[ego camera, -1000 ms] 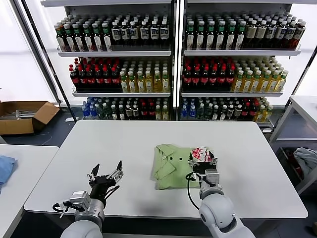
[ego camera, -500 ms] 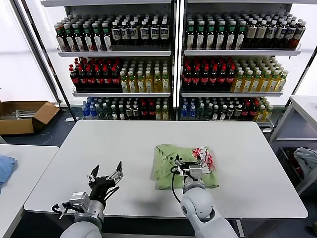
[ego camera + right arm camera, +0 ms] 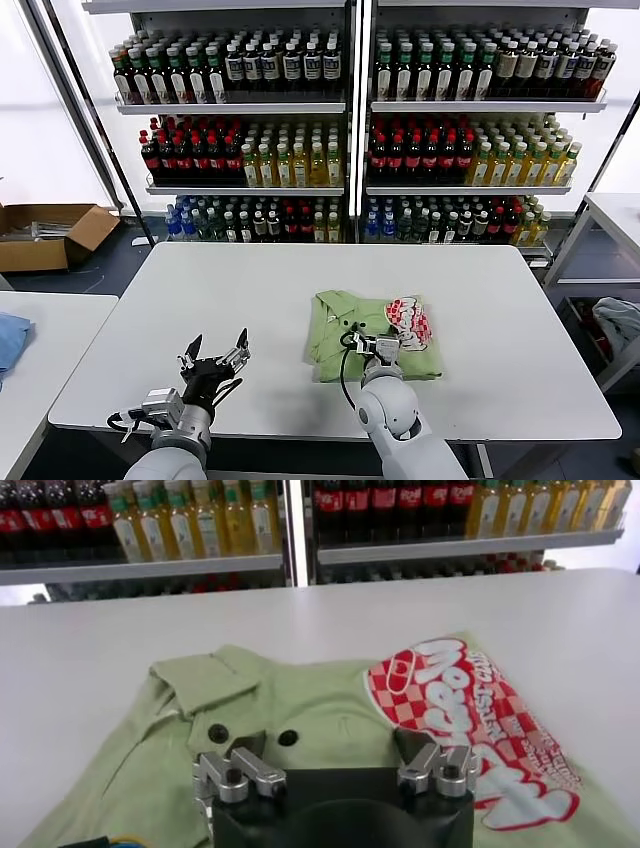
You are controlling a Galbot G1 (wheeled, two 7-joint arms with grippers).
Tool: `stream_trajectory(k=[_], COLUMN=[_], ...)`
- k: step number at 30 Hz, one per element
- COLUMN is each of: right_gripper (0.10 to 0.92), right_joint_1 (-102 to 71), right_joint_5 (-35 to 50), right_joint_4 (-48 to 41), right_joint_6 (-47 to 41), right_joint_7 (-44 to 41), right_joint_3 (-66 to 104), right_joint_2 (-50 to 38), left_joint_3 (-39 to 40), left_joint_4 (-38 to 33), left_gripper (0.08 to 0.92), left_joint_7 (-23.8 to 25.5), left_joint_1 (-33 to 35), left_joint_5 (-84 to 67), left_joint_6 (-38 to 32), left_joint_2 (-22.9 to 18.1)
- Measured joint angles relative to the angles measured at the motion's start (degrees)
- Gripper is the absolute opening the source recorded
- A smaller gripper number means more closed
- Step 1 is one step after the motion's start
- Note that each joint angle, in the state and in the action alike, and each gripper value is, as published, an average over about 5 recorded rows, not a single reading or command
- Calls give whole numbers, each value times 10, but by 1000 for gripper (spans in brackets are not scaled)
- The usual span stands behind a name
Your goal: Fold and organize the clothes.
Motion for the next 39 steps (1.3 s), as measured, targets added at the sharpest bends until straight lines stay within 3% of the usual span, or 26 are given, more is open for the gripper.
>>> stream_trajectory(k=[8,19,28,39], right_gripper=[823,823,823,823], right_joint_1=[-1,-45,-122,-166], right_joint_5=[-3,-21,19,50], right_joint_4=[12,104,177,200], right_joint_6=[3,-4,-8,-6], right_joint_7=[-7,0,15,26], right_joint_3=[-4,5,20,31], right_joint_2=[-5,-42,-76,-79], left_joint_3=[3,2,11,9], left_joint_4=[5,8,11,8], left_gripper=[823,823,823,823], left_joint_7=[3,5,5,5], left_joint_1=[-2,-3,-3,6], left_joint_5=[-2,-4,-3,-2], left_joint_6=[1,1,1,0], left_joint_2=[0,-1,-6,-6])
